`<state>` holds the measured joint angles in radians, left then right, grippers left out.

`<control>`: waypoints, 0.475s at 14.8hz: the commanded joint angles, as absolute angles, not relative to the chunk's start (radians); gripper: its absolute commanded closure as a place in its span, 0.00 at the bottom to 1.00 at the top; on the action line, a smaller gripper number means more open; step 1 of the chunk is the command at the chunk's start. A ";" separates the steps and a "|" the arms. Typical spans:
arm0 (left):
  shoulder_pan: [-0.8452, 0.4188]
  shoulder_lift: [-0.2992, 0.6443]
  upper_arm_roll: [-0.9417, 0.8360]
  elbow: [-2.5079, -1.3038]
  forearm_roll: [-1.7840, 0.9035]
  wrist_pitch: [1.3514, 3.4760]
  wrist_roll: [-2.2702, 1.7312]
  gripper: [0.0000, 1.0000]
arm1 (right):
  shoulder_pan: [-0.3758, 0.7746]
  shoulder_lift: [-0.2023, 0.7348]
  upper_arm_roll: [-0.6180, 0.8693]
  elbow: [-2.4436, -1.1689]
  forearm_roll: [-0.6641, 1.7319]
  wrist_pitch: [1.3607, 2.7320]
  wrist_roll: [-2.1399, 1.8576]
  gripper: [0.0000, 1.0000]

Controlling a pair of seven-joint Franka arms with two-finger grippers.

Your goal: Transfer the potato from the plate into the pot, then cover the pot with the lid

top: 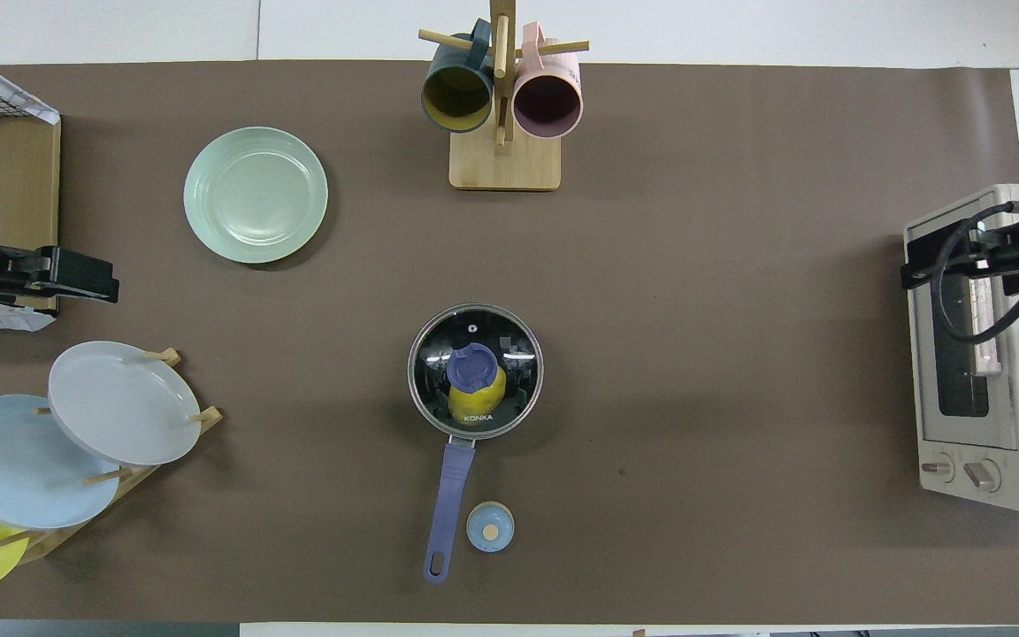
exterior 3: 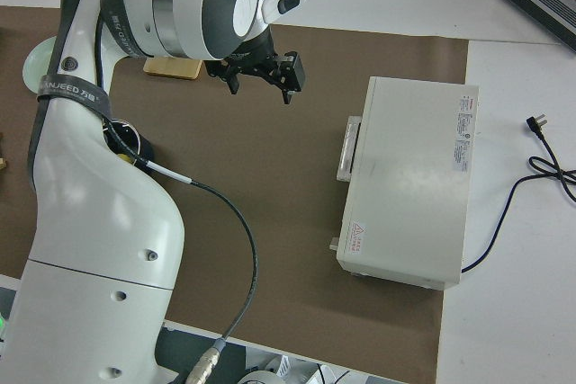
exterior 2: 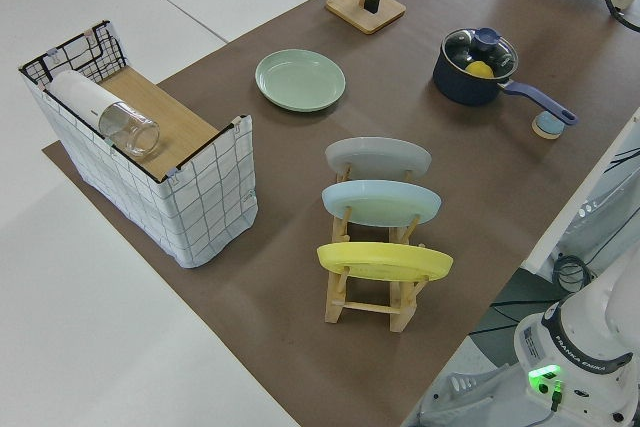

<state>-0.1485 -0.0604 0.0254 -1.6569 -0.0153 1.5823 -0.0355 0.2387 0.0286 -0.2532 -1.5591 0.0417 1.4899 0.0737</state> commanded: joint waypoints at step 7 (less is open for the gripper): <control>-0.146 -0.074 0.015 -1.671 0.000 1.574 -0.046 0.00 | 0.215 -0.023 -0.245 -1.680 -0.026 1.598 0.040 0.00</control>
<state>-0.1485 -0.0604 0.0244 -1.6570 -0.0153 1.5819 -0.0358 0.2165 -0.0100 -0.2559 -1.6534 0.0021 1.5740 0.0606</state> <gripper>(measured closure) 0.000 0.000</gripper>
